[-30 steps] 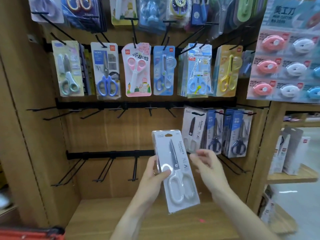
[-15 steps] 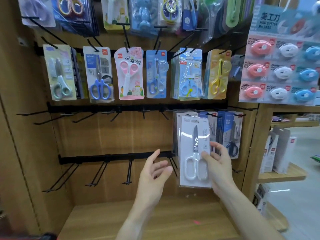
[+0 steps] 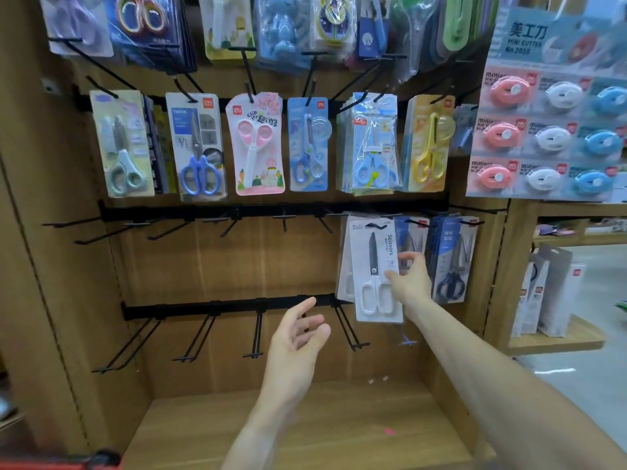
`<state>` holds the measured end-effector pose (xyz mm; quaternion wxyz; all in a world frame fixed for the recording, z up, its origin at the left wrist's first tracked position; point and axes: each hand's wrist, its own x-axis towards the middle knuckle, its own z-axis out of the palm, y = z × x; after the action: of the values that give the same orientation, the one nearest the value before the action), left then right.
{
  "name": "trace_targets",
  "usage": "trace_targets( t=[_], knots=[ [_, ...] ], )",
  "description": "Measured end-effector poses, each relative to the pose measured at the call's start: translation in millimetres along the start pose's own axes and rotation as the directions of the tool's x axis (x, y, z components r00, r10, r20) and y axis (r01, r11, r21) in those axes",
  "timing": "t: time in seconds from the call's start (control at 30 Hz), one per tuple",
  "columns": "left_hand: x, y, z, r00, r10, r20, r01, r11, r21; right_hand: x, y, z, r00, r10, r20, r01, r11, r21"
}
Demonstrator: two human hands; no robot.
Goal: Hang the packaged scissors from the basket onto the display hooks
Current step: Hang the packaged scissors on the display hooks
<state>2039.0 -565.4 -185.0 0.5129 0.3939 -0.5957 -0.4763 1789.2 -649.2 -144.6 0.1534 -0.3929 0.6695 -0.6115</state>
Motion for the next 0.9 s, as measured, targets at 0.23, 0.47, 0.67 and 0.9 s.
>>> trace_targets(
  t=[0.23,0.47,0.67,0.9],
  knots=[
    [-4,4,-32,0.996,0.042,-0.084,-0.029,0.989,0.143,-71,-8,28,0.974,-0.153,0.168,0.2,0.928,-0.314],
    [-61,16,-166,0.961,0.178,-0.211,-0.004,0.775,0.632,-215,-55,102,0.725,-0.322,0.609,0.409,0.913,-0.004],
    [-179,-10,-326,0.943,0.032,-0.33,0.284,0.436,0.854,-354,-64,189,0.366,-0.309,0.878,0.459,0.881,0.119],
    [-247,-54,-414,0.933,-0.127,-0.338,0.358,0.207,0.91,-436,-36,255,0.148,-0.182,0.972,0.633,0.773,0.048]
  ],
)
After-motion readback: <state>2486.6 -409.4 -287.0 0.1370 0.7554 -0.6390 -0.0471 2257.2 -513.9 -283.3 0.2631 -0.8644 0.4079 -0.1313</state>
